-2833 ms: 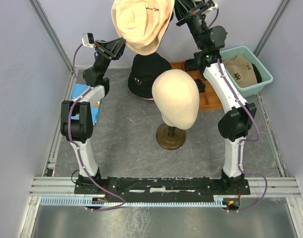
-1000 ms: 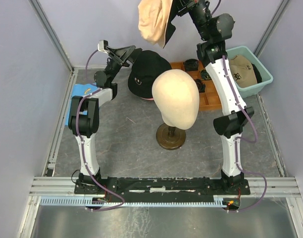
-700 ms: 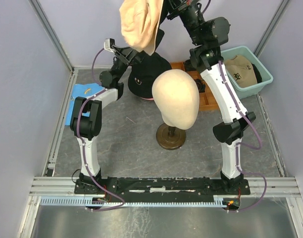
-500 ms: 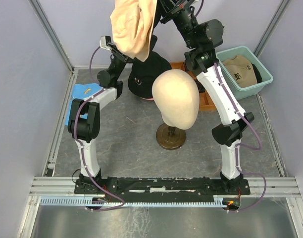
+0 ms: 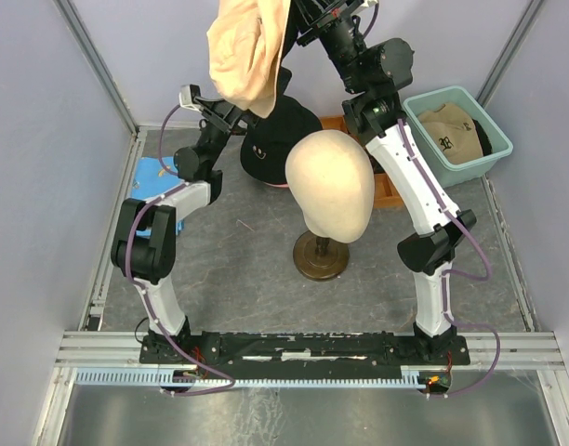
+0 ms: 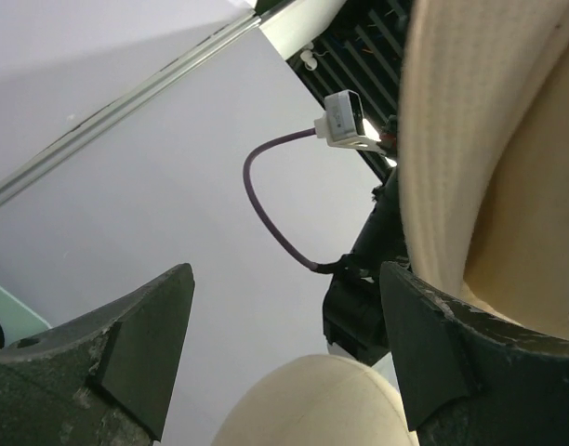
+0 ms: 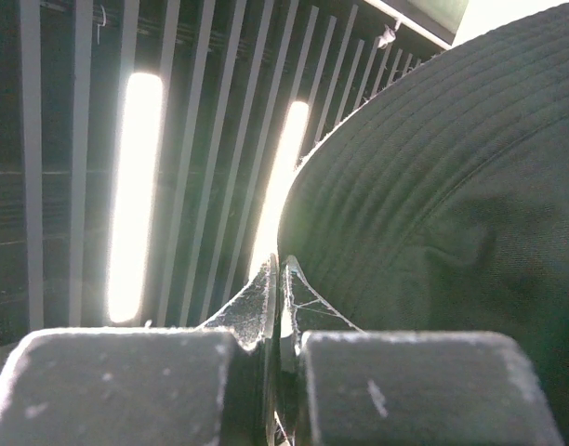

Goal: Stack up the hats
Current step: Stack the hat on the hat.

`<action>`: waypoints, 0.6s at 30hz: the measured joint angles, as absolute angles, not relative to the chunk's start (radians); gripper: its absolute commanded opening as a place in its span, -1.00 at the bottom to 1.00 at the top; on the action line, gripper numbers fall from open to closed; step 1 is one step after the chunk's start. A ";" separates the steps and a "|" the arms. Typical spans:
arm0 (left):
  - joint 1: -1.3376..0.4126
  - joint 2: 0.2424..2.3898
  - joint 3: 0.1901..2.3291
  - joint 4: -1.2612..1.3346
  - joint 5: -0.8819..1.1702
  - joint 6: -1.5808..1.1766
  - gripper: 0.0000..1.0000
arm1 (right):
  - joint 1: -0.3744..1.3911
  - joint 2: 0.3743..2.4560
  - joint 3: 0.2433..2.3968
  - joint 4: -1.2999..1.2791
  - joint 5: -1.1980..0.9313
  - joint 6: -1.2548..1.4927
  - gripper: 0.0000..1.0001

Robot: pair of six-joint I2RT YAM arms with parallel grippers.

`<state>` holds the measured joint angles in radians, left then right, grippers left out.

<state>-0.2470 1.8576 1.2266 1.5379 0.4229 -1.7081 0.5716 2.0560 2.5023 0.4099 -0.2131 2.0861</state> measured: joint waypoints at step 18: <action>-0.193 1.781 1.140 1.538 0.431 -1.685 0.75 | 0.571 2.056 2.503 0.414 -0.200 2.086 -1.00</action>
